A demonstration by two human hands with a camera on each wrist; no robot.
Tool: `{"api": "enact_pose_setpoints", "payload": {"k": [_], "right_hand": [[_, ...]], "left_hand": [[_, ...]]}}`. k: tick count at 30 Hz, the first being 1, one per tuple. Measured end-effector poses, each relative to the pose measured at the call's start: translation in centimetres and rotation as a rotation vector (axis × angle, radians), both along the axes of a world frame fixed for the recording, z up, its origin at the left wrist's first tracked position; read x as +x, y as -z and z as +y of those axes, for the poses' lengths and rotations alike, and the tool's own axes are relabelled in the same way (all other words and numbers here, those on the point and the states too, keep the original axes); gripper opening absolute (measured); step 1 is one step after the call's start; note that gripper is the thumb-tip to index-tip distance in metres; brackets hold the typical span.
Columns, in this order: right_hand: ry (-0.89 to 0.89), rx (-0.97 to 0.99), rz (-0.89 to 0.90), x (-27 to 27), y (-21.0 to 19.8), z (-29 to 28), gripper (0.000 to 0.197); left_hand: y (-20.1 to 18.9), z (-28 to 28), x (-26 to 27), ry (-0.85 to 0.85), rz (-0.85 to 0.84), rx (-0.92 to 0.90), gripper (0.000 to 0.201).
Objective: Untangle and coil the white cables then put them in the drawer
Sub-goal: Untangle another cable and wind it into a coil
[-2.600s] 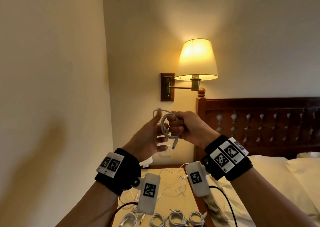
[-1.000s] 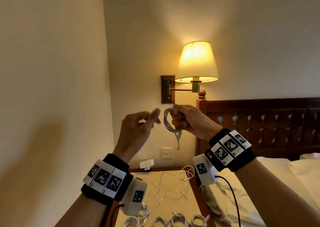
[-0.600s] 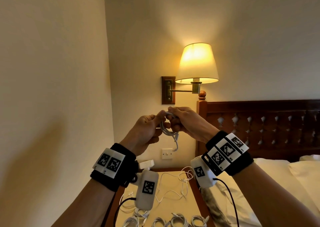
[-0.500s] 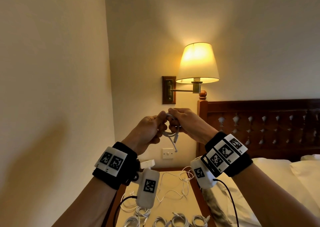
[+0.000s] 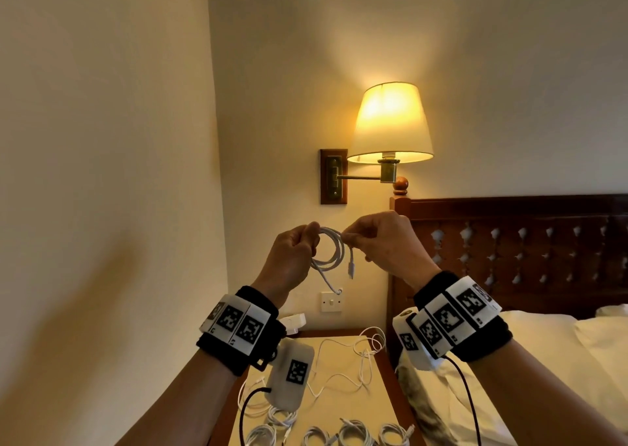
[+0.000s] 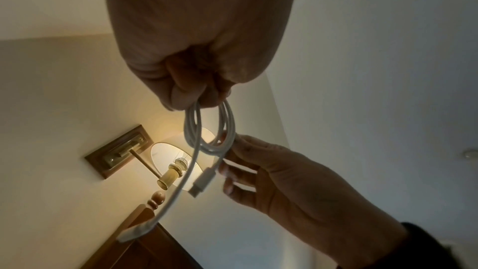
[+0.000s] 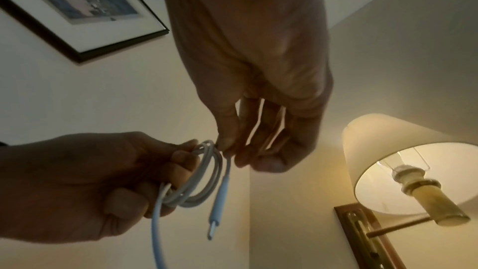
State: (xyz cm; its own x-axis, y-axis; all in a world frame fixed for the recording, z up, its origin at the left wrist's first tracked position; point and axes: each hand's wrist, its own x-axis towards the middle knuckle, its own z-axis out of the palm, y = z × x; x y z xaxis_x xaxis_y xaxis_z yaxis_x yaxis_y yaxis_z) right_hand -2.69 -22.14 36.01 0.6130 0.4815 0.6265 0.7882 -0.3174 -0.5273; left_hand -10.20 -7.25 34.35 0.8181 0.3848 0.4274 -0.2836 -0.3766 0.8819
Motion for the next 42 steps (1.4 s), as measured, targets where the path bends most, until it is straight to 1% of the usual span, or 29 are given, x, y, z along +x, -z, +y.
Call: {"api": "enact_pose_setpoints", "payload": {"k": [2,4,7,9,11,12,14,15,16,17,18,20,22,23,25,28,30,31,33,34,35,36,38,39,40,41,42], "right_hand": [[0.020,0.029,0.056,-0.4,-0.4,0.1,0.012],[0.002,0.122,0.195,-0.9,-0.7,0.4,0.011],[-0.064,0.331,0.400,-1.8,-0.5,1.4,0.011],[-0.108,0.409,0.431,-2.3,0.3,2.0,0.010],[-0.133,0.420,0.359,-2.5,1.5,2.5,0.009],[-0.114,0.400,0.249,-2.4,2.2,2.6,0.007],[0.016,0.310,-0.056,-1.8,3.1,2.7,0.007],[0.090,0.281,-0.168,-1.4,3.3,2.8,0.010],[0.134,0.283,-0.220,-1.0,3.4,2.8,0.014],[0.141,0.301,-0.223,-0.7,3.3,2.8,0.017],[0.101,0.321,-0.193,-0.5,3.2,2.8,0.020],[-0.047,0.317,-0.074,-0.2,3.0,2.9,0.022],[-0.172,0.248,0.041,-0.4,2.8,2.8,0.021],[-0.206,0.203,0.053,-0.5,2.8,2.8,0.020],[-0.236,0.114,-0.005,-0.8,3.0,2.6,0.017],[-0.281,0.081,-0.055,-1.1,3.1,2.2,0.027],[-0.284,0.039,-0.026,-1.1,2.9,1.7,0.038],[-0.290,0.031,0.005,-1.0,2.9,1.5,0.038],[-0.307,0.049,0.055,-0.9,2.9,1.3,0.032],[-0.284,0.055,0.050,-0.9,3.1,1.2,0.026],[-0.216,0.062,0.008,-0.7,3.4,1.0,0.021],[-0.108,0.090,-0.063,-0.6,3.8,0.9,0.020],[0.134,0.211,-0.196,-1.5,4.4,0.4,0.021],[0.232,0.238,-0.187,-2.0,4.5,0.1,0.020],[0.289,0.173,-0.104,-2.6,4.6,-0.2,0.026],[0.282,0.049,0.040,-3.1,4.6,-0.2,0.037],[0.210,-0.047,0.230,-3.5,4.6,-0.2,0.048]], "left_hand": [[0.3,-0.2,0.5,-0.049,-0.039,0.103,0.034],[0.7,-0.3,0.9,-0.082,-0.059,0.157,0.033],[1.1,-0.5,1.3,-0.086,-0.059,0.133,0.035],[1.0,-0.5,1.3,-0.078,-0.049,0.055,0.034],[0.7,-0.4,1.0,-0.027,-0.025,-0.085,0.035],[0.5,-0.2,0.8,0.006,0.001,-0.151,0.036],[0.3,0.0,0.2,0.073,0.057,-0.241,0.036],[0.2,0.1,-0.1,0.117,0.072,-0.279,0.037],[0.1,0.1,-0.4,0.163,0.080,-0.322,0.037],[0.0,0.2,-0.6,0.200,0.086,-0.365,0.038],[-0.2,0.2,-0.8,0.222,0.094,-0.399,0.038],[-0.4,0.2,-1.0,0.220,0.111,-0.430,0.039],[-0.5,0.0,-1.1,0.206,0.119,-0.441,0.039],[-0.5,-0.1,-1.2,0.212,0.116,-0.450,0.040],[-0.7,-0.2,-1.4,0.230,0.099,-0.465,0.040],[-0.8,-0.1,-1.6,0.207,0.066,-0.470,0.041],[-0.5,-0.2,-1.6,0.195,0.046,-0.463,0.040],[-0.3,-0.2,-1.6,0.184,0.044,-0.440,0.040],[-0.1,-0.3,-1.3,0.153,0.053,-0.380,0.040],[-0.1,-0.4,-1.3,0.139,0.057,-0.357,0.041],[-0.2,-0.4,-1.2,0.126,0.057,-0.345,0.041],[-0.3,-0.3,-1.2,0.115,0.051,-0.346,0.041],[-0.5,-0.1,-1.1,0.092,0.029,-0.349,0.040],[-0.5,0.0,-1.0,0.082,0.016,-0.350,0.040],[-0.4,0.0,-0.9,0.080,0.002,-0.355,0.040],[-0.3,0.0,-0.8,0.088,-0.013,-0.366,0.040],[-0.2,-0.1,-0.7,0.103,-0.027,-0.380,0.040]]}}
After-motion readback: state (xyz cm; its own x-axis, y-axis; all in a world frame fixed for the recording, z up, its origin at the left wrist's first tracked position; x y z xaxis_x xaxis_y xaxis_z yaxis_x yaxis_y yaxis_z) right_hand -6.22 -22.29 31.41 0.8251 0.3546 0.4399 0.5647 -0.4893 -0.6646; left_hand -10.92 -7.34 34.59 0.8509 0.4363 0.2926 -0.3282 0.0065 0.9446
